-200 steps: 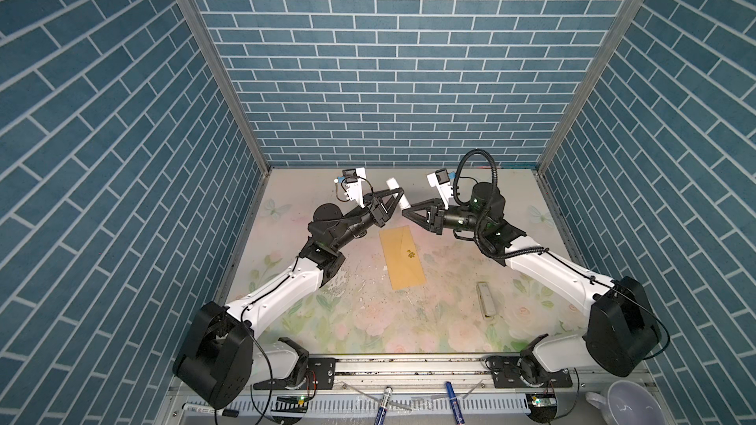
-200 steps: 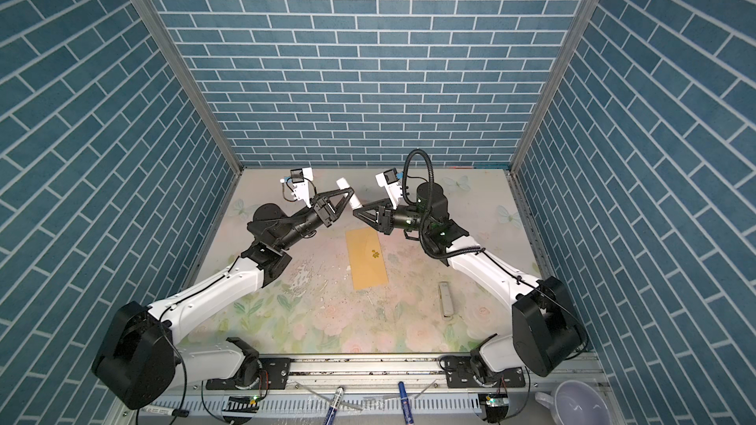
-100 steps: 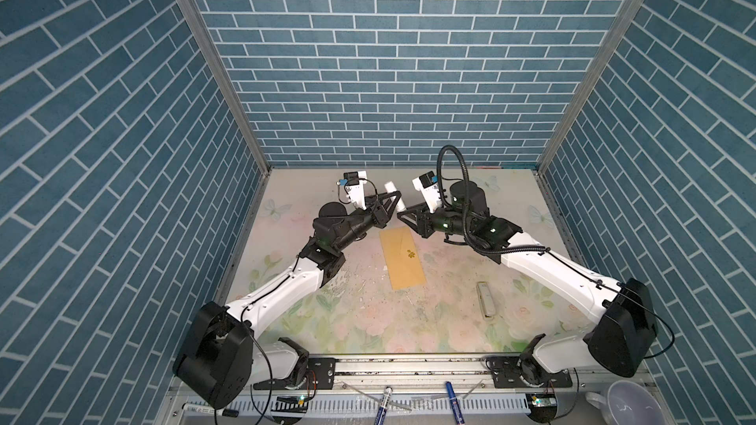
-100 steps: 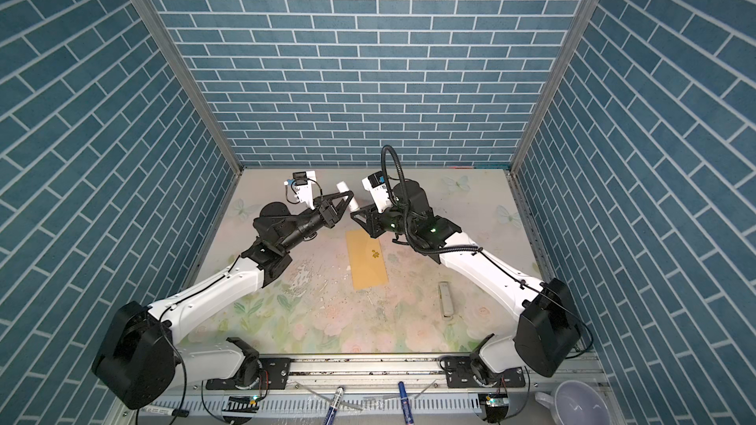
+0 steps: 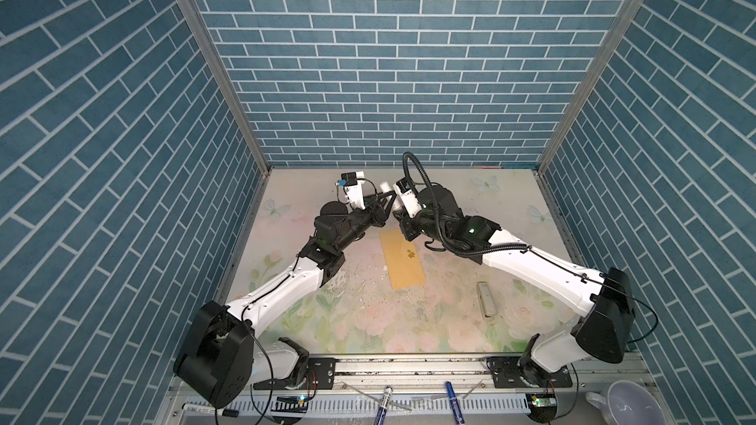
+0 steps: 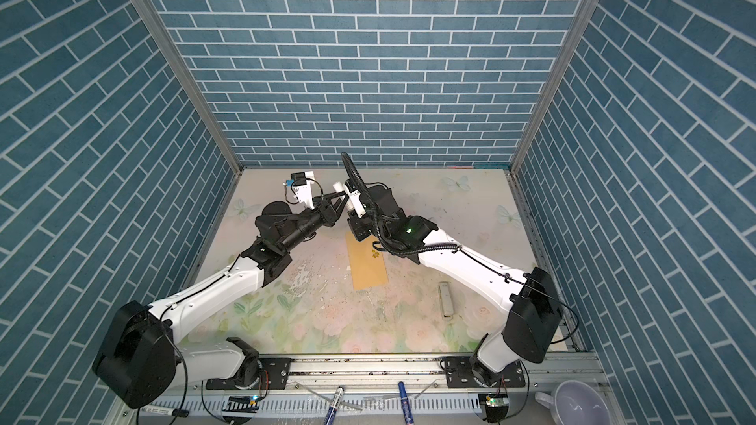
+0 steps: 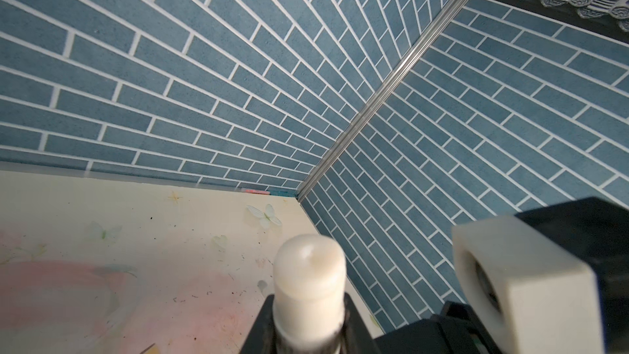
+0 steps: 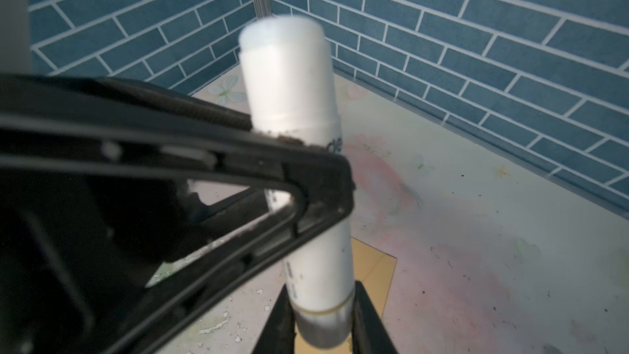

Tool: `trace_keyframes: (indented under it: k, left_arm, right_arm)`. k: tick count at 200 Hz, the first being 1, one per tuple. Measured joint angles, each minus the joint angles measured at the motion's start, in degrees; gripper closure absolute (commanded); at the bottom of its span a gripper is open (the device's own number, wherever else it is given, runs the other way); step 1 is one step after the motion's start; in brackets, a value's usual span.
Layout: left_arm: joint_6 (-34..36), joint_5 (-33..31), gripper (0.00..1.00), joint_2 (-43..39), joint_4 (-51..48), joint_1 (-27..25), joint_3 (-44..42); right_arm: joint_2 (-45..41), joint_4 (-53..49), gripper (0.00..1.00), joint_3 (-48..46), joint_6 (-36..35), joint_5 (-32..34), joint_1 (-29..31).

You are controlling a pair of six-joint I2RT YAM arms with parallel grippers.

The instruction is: Place the letter into the envelope and seal it

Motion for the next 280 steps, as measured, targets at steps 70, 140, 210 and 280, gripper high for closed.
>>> trace_keyframes:
  k: [70, 140, 210, 280]
  left_arm:
    - [-0.1, 2.2, 1.00, 0.1, -1.2, 0.1, 0.0]
    - [-0.3, 7.9, 1.00, -0.2, -2.2, 0.7, 0.0]
    - [-4.5, 14.1, 1.00, -0.7, 2.9, 2.5, 0.0]
    - [-9.4, 16.2, 1.00, 0.7, 9.5, 2.7, 0.0]
  right_arm:
    - [-1.1, 0.9, 0.48, -0.2, -1.1, -14.2, -5.4]
    - [-6.3, 12.2, 0.29, -7.6, 5.8, -43.7, -16.4]
    - [-6.6, 22.2, 0.29, -12.6, 15.5, -61.9, -21.1]
    - [-5.2, 27.6, 0.38, -12.7, 20.1, -66.8, -21.1]
